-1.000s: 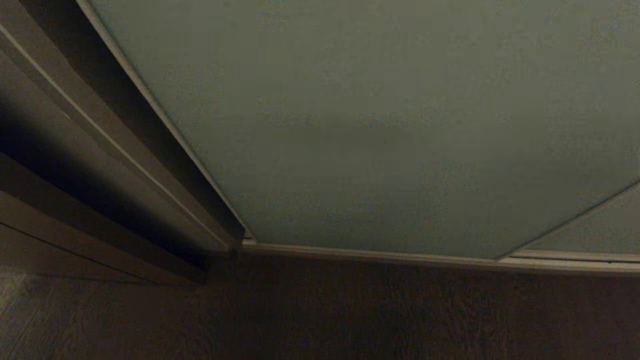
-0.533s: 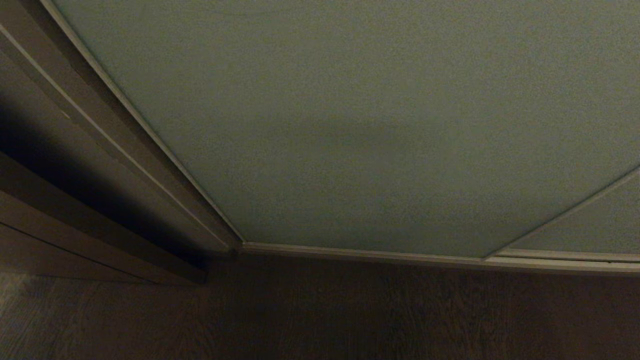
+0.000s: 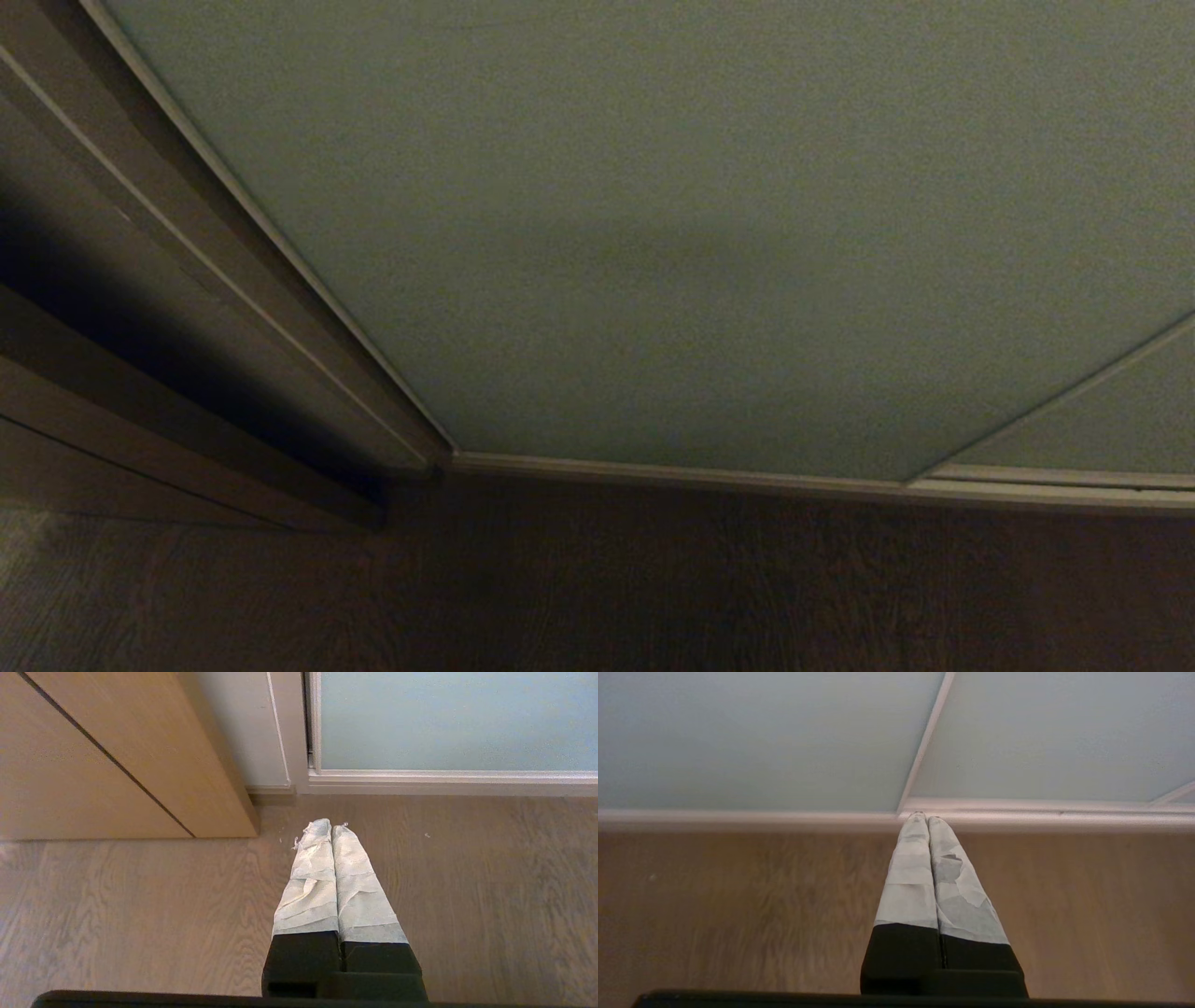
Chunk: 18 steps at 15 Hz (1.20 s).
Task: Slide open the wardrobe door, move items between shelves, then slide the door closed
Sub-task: Close the door
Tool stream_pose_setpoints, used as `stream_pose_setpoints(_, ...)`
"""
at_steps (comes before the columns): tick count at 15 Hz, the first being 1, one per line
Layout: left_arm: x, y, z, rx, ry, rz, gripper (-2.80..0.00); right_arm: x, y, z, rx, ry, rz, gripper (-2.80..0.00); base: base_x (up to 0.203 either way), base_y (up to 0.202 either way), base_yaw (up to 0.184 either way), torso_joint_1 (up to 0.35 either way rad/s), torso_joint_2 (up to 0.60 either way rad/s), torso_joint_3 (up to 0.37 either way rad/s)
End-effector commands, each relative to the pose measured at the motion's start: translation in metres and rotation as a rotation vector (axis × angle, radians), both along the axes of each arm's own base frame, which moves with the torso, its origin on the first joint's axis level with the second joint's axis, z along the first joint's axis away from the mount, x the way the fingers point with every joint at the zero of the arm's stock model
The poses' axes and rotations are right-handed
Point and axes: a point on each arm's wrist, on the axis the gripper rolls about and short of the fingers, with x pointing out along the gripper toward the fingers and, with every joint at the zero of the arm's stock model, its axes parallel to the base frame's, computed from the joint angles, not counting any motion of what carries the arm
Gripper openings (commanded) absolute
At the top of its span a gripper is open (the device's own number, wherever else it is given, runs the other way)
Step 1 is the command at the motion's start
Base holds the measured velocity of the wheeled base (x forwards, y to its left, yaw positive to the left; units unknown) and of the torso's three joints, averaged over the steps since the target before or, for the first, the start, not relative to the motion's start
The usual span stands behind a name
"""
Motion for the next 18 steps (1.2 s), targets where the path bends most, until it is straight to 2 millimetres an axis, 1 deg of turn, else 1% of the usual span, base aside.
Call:
stream_pose_setpoints(1, 0.000, 0.000, 0.000, 0.000, 0.000, -0.001, -2.80, 0.001, 0.002, -0.002, -0.069, 0.035, 0.075, -2.80, 0.000, 0.000, 0.000, 0.000, 0.00, 0.000)
stream_pose_setpoints(2, 0.000, 0.000, 0.000, 0.000, 0.000, 0.001, -2.80, 0.001, 0.002, -0.004, -0.088, 0.041, 0.126, -2.80, 0.000, 0.000, 0.000, 0.000, 0.00, 0.000)
stream_pose_setpoints(4, 0.000, 0.000, 0.000, 0.000, 0.000, 0.001, -2.80, 0.002, 0.001, -0.006, -0.053, 0.045, 0.131, -2.80, 0.000, 0.000, 0.000, 0.000, 0.00, 0.000)
stream_pose_setpoints(5, 0.000, 0.000, 0.000, 0.000, 0.000, 0.001, -2.80, 0.001, 0.001, -0.001, -0.010, 0.024, 0.132, -2.80, 0.000, 0.000, 0.000, 0.000, 0.00, 0.000)
stream_pose_setpoints(6, 0.000, 0.000, 0.000, 0.000, 0.001, 0.001, -2.80, 0.001, 0.000, -0.002, 0.029, 0.021, 0.112, -2.80, 0.000, 0.000, 0.000, 0.000, 0.00, 0.000)
stream_pose_setpoints(7, 0.000, 0.000, 0.000, 0.001, 0.001, 0.000, -2.80, 0.001, 0.000, -0.004, 0.024, 0.029, 0.122, -2.80, 0.000, 0.000, 0.000, 0.000, 0.00, 0.000)
stream_pose_setpoints(9, 0.000, 0.000, 0.000, 0.000, 0.001, 0.001, -2.80, -0.001, -0.001, 0.005, 0.012, -0.002, 0.179, -2.80, 0.000, 0.000, 0.000, 0.000, 0.00, 0.000)
stream_pose_setpoints(10, 0.000, 0.000, 0.000, 0.000, 0.000, 0.001, -2.80, -0.003, -0.002, 0.002, -0.001, -0.005, 0.217, -2.80, 0.000, 0.000, 0.000, 0.000, 0.00, 0.000)
stream_pose_setpoints(12, 0.000, 0.000, 0.000, 0.000, 0.000, 0.001, -2.80, -0.013, -0.003, -0.013, -0.024, -0.039, 0.223, -2.80, 0.000, 0.000, 0.000, 0.000, 0.00, 0.000)
stream_pose_setpoints(14, 0.000, 0.000, 0.000, 0.002, 0.000, 0.001, -2.80, -0.026, -0.003, -0.026, -0.041, -0.118, 0.202, -2.80, 0.000, 0.000, 0.000, 0.000, 0.00, 0.000)
stream_pose_setpoints(16, 0.000, 0.000, 0.000, 0.000, 0.000, -0.001, -2.80, -0.020, -0.003, -0.049, -0.044, -0.092, 0.190, -2.80, 0.000, 0.000, 0.000, 0.000, 0.00, 0.000)
stream_pose_setpoints(18, 0.000, 0.000, 0.000, 0.000, 0.000, 0.001, -2.80, -0.018, -0.003, -0.059, -0.029, -0.014, 0.211, -2.80, 0.000, 0.000, 0.000, 0.000, 0.00, 0.000)
